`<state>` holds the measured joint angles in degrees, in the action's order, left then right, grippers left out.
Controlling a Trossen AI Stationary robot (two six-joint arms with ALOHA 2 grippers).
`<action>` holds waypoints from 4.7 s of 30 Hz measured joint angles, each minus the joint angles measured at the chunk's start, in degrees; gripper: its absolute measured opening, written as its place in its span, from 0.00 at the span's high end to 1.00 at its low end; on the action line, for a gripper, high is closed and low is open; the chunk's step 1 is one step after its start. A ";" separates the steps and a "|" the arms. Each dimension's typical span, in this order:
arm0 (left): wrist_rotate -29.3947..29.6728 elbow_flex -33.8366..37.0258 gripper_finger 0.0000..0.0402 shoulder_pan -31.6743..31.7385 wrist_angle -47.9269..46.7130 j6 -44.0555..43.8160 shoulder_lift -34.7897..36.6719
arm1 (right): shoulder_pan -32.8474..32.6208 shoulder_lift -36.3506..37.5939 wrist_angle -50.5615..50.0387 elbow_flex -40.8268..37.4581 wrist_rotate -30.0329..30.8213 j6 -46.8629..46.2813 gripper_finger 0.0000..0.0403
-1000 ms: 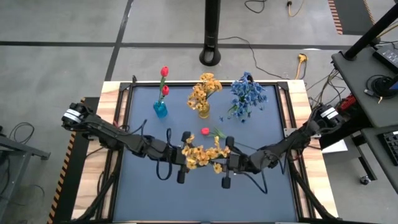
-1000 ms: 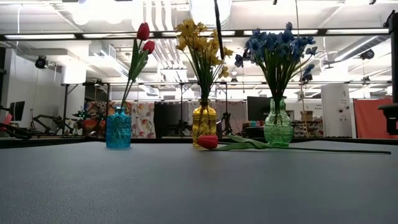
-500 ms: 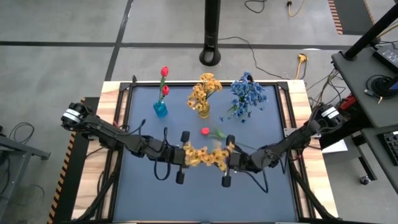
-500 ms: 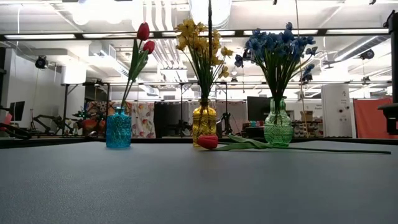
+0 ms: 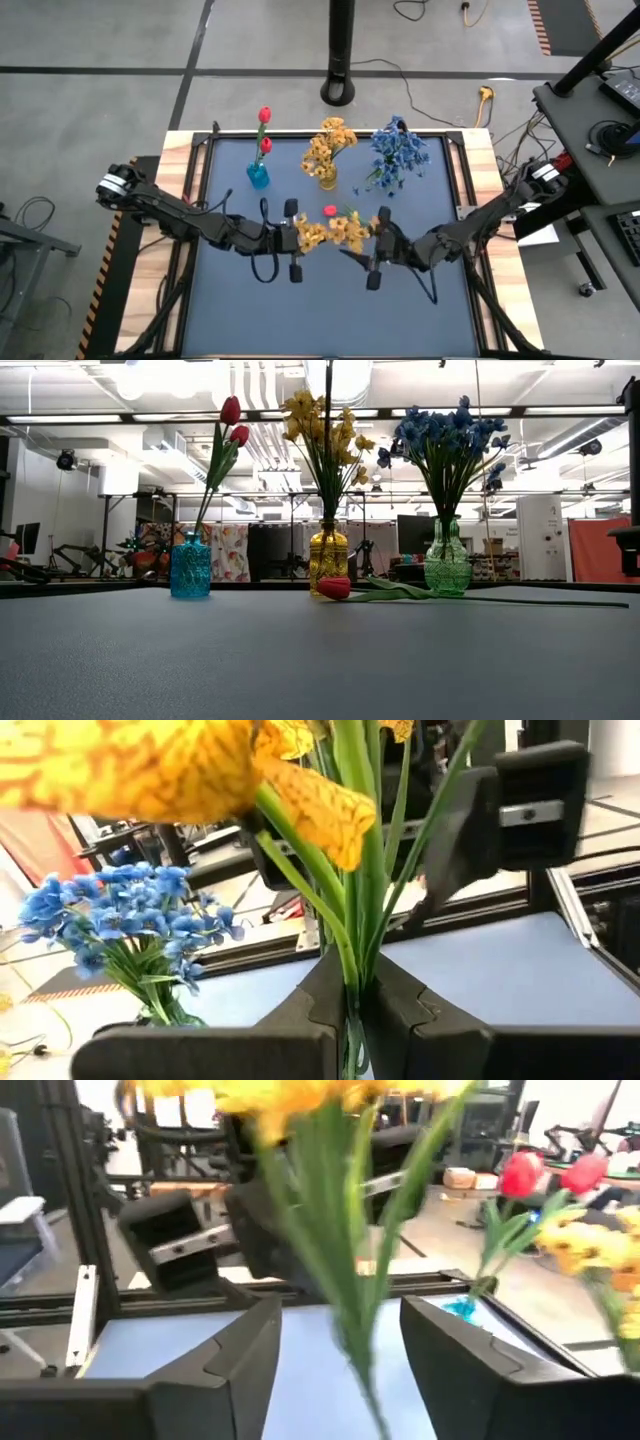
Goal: Sort flowers into vase by color
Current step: Put the yellow flowers into the yellow vase
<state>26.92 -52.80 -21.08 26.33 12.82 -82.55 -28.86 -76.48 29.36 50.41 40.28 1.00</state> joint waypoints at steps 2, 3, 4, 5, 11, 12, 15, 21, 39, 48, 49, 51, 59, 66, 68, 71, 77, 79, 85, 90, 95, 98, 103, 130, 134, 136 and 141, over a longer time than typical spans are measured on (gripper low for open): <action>0.01 -0.01 0.98 0.17 -0.46 -0.02 0.05 | 0.00 1.60 -1.95 0.00 0.25 -1.43 0.48; -0.02 -0.01 0.98 0.32 -0.44 -0.02 0.05 | -0.02 2.47 -3.55 0.00 0.23 -1.72 0.47; 0.06 0.01 0.98 0.43 -0.44 -0.02 0.06 | -0.02 3.11 -4.93 0.00 0.25 -2.50 0.46; 0.54 -0.01 0.98 0.58 -0.38 -0.02 0.22 | -0.02 3.69 -6.50 0.00 0.19 -3.16 0.45; 2.60 0.01 0.98 2.82 -1.04 -0.02 1.96 | 0.01 5.89 -13.33 0.00 0.25 -7.38 0.43; 2.58 -0.01 0.98 3.44 -1.27 -0.02 2.31 | 0.00 5.91 -13.80 0.00 0.25 -7.67 0.43; 2.09 0.01 0.98 6.38 -1.97 -0.02 3.19 | -0.02 5.88 -14.58 -0.04 0.19 -7.87 0.43; -6.89 0.65 0.99 14.99 -2.37 -0.68 3.28 | -0.08 5.46 -14.67 -0.04 0.06 -7.88 0.42; -26.45 9.26 0.99 34.93 14.14 1.73 3.06 | -0.11 4.77 -14.58 -0.04 0.07 -6.91 0.42; -26.56 9.36 0.99 35.30 14.40 3.41 3.04 | -0.11 4.77 -14.60 -0.04 0.12 -6.33 0.42; -26.56 9.36 0.99 35.34 14.40 3.41 3.04 | -0.11 4.77 -14.59 -0.08 0.10 -6.33 0.42; -26.56 9.36 1.00 35.36 14.40 3.41 3.02 | -0.11 4.77 -14.58 -0.24 0.18 -6.35 0.42; -26.56 9.36 1.00 36.02 17.72 2.54 -0.63 | -0.11 4.77 -14.62 -0.70 0.19 -7.00 0.42; -26.49 9.36 1.00 36.65 18.52 2.56 -1.50 | -0.11 4.77 -14.60 -0.70 0.16 -6.96 0.42; -26.45 9.36 1.00 36.77 18.66 2.57 -1.52 | -0.11 4.77 -14.58 -0.75 0.16 -6.96 0.42; -26.47 9.36 1.00 36.79 18.94 3.16 -1.52 | -0.11 4.77 -14.64 -0.90 0.13 -6.98 0.42; -26.51 9.41 1.00 37.11 19.19 3.13 -1.53 | -0.11 4.77 -14.62 -1.03 0.08 -6.98 0.42; -26.51 9.43 1.00 37.19 19.31 3.17 -1.91 | -0.11 4.77 -14.62 -1.03 0.06 -6.98 0.42; -27.55 9.45 1.00 37.38 21.02 3.11 -4.04 | -0.11 4.77 -14.61 -1.03 0.05 -7.00 0.42; -28.13 9.45 1.00 37.38 21.90 2.78 -4.85 | -0.11 4.77 -14.61 -1.03 0.05 -7.00 0.42; -28.13 9.45 1.00 37.44 21.83 2.86 -4.85 | -0.11 4.77 -14.62 -1.03 0.07 -7.00 0.42; -27.82 9.45 1.00 37.63 21.58 2.37 -4.85 | -0.11 4.77 -14.62 -1.03 0.08 -7.03 0.42; -26.05 9.35 1.00 37.73 20.58 -0.63 -4.85 | -0.11 4.77 -14.61 -1.03 0.08 -7.04 0.42; -21.64 9.45 1.00 37.79 16.26 -5.44 -4.82 | -0.11 4.77 -14.60 -1.05 0.11 -7.93 0.42; -21.16 9.45 1.00 37.79 17.46 -8.14 -4.37 | -0.11 4.77 -14.60 -1.05 0.12 -8.10 0.42; -19.23 9.45 1.00 37.79 17.63 -9.45 -3.90 | -0.11 4.77 -14.58 -1.05 0.12 -8.10 0.42; -14.58 9.45 1.00 37.79 17.74 -10.51 -3.64 | -0.11 4.77 -14.58 -1.05 0.12 -8.09 0.42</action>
<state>12.34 -43.35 16.71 44.07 2.31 -86.19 -28.97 -71.70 14.79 49.36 40.40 -7.09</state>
